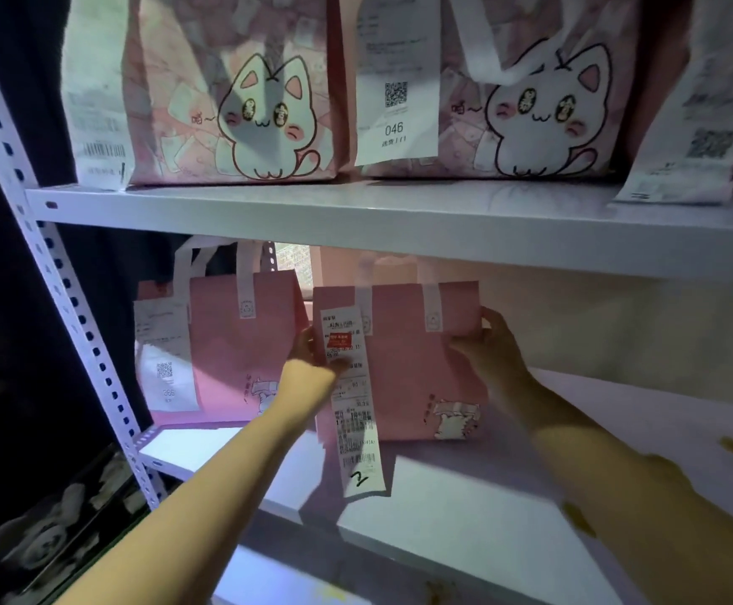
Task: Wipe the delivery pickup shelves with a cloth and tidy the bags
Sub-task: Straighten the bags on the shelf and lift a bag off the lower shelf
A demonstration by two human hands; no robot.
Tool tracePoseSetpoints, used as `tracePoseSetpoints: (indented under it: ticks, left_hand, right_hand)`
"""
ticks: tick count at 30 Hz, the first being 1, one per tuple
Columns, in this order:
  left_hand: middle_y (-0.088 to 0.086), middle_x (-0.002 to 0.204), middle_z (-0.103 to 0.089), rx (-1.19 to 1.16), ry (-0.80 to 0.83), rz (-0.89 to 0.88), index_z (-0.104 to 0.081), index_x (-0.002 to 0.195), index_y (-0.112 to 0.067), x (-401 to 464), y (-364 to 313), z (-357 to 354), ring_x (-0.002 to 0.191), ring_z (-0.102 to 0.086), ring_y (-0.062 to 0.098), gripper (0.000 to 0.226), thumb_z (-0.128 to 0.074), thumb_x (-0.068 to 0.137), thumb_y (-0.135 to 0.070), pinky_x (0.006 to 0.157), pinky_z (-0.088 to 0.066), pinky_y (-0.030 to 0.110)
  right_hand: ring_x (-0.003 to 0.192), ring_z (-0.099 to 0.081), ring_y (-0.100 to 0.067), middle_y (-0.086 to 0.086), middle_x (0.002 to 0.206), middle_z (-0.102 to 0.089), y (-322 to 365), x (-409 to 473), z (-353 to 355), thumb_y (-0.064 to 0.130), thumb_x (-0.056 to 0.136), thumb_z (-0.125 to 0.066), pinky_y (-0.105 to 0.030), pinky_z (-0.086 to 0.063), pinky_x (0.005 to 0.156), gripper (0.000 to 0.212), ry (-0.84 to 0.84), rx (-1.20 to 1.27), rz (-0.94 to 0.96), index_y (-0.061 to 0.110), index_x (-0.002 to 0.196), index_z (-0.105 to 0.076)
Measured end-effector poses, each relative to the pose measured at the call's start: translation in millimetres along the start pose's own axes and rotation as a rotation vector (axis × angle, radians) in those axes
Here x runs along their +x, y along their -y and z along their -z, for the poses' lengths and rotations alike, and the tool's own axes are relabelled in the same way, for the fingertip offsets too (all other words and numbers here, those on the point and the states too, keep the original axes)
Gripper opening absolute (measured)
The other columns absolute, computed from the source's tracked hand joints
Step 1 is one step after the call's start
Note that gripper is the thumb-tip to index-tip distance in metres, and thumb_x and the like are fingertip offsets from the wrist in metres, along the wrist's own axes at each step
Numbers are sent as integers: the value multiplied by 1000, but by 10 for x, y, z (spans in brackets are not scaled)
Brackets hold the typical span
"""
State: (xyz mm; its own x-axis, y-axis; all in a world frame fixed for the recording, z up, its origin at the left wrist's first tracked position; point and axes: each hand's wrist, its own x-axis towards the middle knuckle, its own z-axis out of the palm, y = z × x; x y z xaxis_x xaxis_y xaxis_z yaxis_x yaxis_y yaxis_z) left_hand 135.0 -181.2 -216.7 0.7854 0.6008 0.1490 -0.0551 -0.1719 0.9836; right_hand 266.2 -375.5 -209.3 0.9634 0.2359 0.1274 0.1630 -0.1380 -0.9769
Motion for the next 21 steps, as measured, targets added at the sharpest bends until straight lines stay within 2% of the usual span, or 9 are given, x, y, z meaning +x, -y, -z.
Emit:
tracePoseSetpoints:
  ticks: [3, 6, 9, 10, 12, 14, 17, 19, 21]
  left_hand:
    - [-4, 99, -66, 24, -2, -25, -47, 119, -11, -73, -80, 58, 97, -65, 20, 48, -58, 81, 15, 75, -54, 29]
    - [-3, 98, -65, 77, -12, -77, -46, 112, -13, -236, -166, 171, 86, -62, 11, 38, -62, 83, 6, 73, -53, 29]
    - [5, 90, -62, 96, -37, -108, -47, 103, -16, -455, -200, 321, 78, -59, 20, 31, -66, 82, -2, 65, -50, 32]
    - [6, 91, -65, 64, -28, -103, -48, 104, -16, -541, -199, 376, 80, -62, 22, 33, -65, 81, -1, 66, -51, 34]
    - [4, 95, -68, 5, -1, -81, -49, 108, -17, -720, -190, 497, 84, -66, 18, 37, -63, 82, 5, 64, -49, 27]
    - [4, 96, -68, -4, 24, -78, -48, 108, -16, -909, -181, 644, 85, -66, 16, 38, -63, 82, 7, 63, -46, 24]
    - [6, 98, -69, -4, 61, -101, -49, 108, -16, -1185, -160, 891, 86, -67, 17, 39, -63, 80, 8, 62, -48, 22]
    - [3, 97, -70, 3, 91, -120, -49, 110, -18, -1393, -160, 1051, 85, -68, 15, 44, -64, 79, 8, 60, -49, 20]
    - [0, 96, -71, 8, 142, -126, -48, 115, -22, -1634, -162, 1179, 84, -69, 14, 49, -65, 79, 7, 62, -50, 23]
  right_hand:
    - [86, -65, -15, -1, 99, -66, 57, -139, 72, 3, 76, -70, -35, -55, 77, 57, -4, 4, 41, 24, 124, -46]
    - [83, -63, -8, 4, 97, -65, 201, -377, 170, -1, 78, -67, -23, -49, 65, 55, 31, -17, 93, 25, 121, -45]
    - [73, -60, 0, 6, 93, -62, 347, -710, 188, -9, 79, -61, -12, -46, 55, 54, -10, -12, 128, 23, 121, -46]
    - [68, -61, -2, 2, 92, -64, 378, -846, 183, -14, 79, -59, -12, -47, 55, 55, -15, 18, 143, 21, 120, -47]
    - [66, -62, -12, -4, 90, -67, 426, -1130, 151, -18, 77, -57, -23, -51, 58, 56, -10, 22, 181, 19, 118, -47]
    - [68, -63, -11, -4, 92, -67, 460, -1417, 107, -18, 78, -56, -31, -52, 59, 55, -3, 11, 185, 21, 116, -47]
    - [63, -64, 3, 0, 96, -67, 500, -1865, 40, -16, 81, -54, -15, -50, 52, 51, -11, 46, 144, 21, 115, -46]
    - [65, -66, 3, 1, 96, -67, 507, -2182, 18, -13, 82, -54, -15, -49, 52, 48, -19, 49, 111, 21, 116, -47]
    - [69, -68, -3, -1, 97, -69, 485, -2497, 11, -9, 83, -53, -19, -52, 54, 44, -53, 44, 83, 22, 114, -49]
